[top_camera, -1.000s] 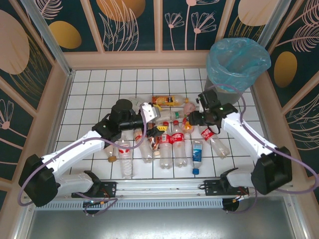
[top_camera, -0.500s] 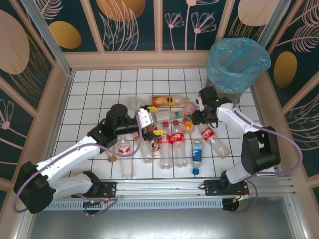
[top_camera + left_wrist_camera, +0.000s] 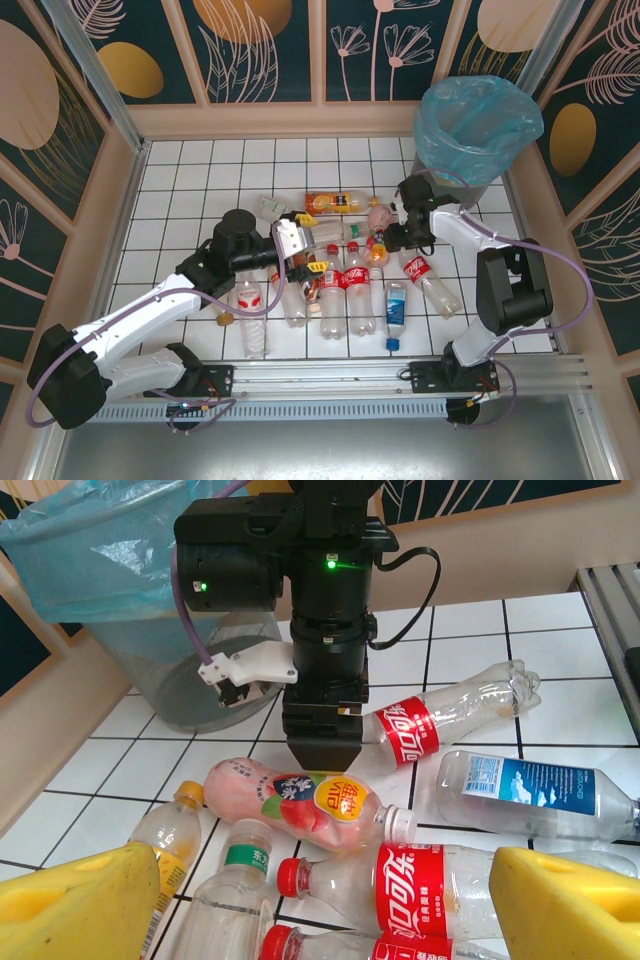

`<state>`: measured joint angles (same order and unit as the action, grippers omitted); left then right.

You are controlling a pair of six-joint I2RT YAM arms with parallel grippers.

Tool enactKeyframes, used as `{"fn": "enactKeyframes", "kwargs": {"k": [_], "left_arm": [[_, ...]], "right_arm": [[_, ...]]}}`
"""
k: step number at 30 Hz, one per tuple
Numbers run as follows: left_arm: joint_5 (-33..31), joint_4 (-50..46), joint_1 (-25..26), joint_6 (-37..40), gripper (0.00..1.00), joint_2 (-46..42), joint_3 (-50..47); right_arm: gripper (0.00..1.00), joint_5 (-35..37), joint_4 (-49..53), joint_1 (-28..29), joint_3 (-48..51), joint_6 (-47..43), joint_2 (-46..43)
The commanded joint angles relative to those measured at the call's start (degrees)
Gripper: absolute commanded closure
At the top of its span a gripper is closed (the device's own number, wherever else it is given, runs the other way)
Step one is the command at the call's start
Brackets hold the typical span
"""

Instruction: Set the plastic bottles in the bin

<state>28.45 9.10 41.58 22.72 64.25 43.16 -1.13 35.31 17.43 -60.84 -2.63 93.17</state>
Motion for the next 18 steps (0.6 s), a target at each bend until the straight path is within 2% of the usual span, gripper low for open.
{"fn": "enactKeyframes", "kwargs": {"k": [1,18], "left_arm": [[0.13,-0.23,0.19,1.53,0.15,0.35,-0.2],[0.22,-0.4,0.21,2.19,0.14,0.53,-0.44]], "right_arm": [[0.38,0.34,-0.85,-0.81,0.67,-0.62,1.37],[0.45,-0.37,-0.7,-2.78,-0.04,0.35,4.05]]}}
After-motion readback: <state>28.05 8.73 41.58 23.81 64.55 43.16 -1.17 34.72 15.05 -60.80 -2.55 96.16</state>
